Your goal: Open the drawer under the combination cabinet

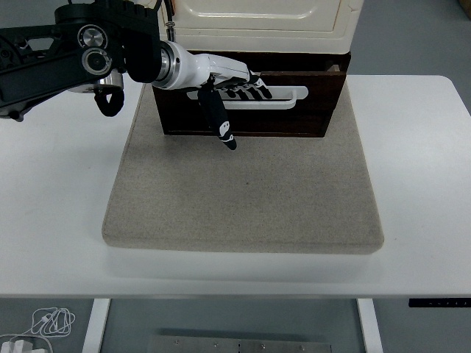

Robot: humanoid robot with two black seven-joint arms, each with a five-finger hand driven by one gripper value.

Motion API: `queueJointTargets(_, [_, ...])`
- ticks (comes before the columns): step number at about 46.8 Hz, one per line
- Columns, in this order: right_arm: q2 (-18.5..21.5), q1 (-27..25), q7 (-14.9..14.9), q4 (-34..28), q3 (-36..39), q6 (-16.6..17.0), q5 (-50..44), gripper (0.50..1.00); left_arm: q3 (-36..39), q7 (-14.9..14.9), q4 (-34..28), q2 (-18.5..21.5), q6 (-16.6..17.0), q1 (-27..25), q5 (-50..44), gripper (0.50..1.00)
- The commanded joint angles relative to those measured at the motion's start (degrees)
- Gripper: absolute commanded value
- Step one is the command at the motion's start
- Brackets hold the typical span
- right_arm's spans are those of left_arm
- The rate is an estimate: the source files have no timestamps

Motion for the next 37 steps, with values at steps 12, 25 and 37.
queueJointTargets(12, [0.0,0.0,0.0,0.0,0.0,0.1,0.0,0.926,-0.4,0.0,-1.1,0.7,-1.2,-0.4,-1.9,1.000])
queueJointTargets(25, [0.0,0.0,0.0,0.0,0.0,0.1,0.0,0.926,-0.6,-0.1,-1.6,1.2,-1.1,-0.7,-2.1,1.000])
queueJointTargets(37, [0.0,0.0,0.0,0.0,0.1,0.1,0.0,0.926,-0.6,-0.2,-1.3,1.1,1.7,-0.6,-1.5,1.000])
